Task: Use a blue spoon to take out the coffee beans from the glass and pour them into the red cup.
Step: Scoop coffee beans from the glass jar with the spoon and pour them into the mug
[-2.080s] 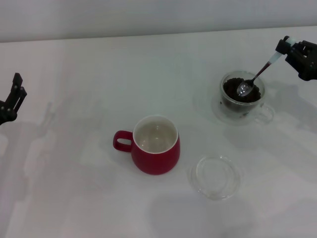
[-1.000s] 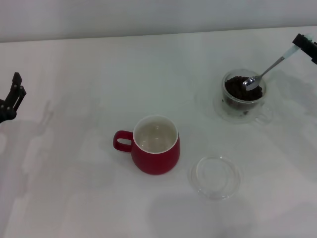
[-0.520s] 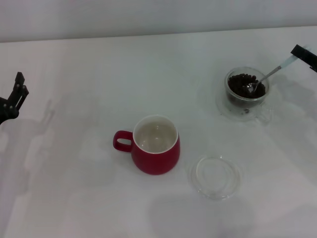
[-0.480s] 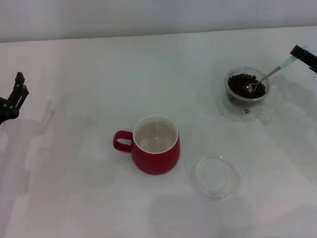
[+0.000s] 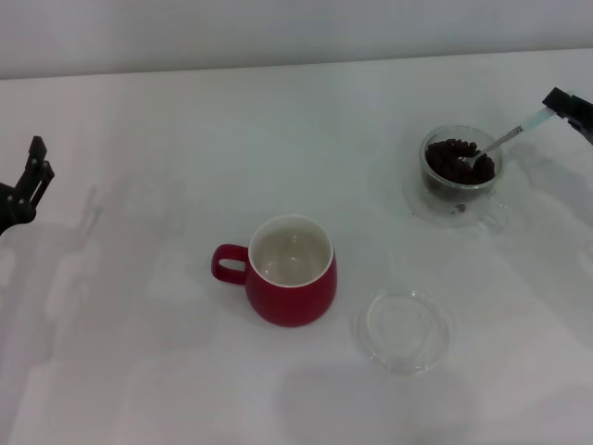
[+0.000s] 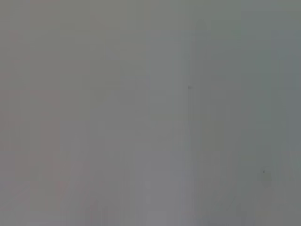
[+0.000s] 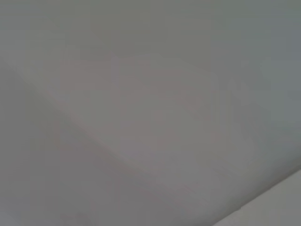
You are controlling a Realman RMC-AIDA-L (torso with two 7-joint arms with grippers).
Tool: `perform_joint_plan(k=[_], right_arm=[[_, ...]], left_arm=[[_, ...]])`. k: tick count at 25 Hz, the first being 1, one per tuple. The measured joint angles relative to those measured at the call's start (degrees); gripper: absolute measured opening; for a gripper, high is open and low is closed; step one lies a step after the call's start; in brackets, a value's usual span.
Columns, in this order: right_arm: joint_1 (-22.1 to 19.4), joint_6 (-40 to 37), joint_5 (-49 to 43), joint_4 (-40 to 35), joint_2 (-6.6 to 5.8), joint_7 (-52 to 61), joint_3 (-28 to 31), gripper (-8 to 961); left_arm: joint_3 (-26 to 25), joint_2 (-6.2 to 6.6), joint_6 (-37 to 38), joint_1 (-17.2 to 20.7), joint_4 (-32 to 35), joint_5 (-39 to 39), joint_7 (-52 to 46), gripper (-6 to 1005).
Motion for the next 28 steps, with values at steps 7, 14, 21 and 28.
perform_joint_plan(k=[7,14,21,28], right_arm=[[-0.01,-0.28,-0.13,1.92,-0.41,3.05,0.23,147],[-0.70,-2.12,0.30,2.37,-0.42,5.81,0.57,148],[-1.02,-3.31,0.59,3.42,-0.05,6.30,2.02,148],[-1.01,-3.15,0.60,3.57,-0.10,6.41,2.79,148]], left_arm=[[0.00,-0.04,-0.17,0.13,0.00,0.00,0.00,846],[0.00,-0.04,-1.37,-0.05,0.16,0.28,0.00,846],[0.00,-0.04,-1.51,-0.05,0.18,0.34,0.00,846],[0.04,-0.04,-2.02,-0.17,0.26,0.36,0.00,847]])
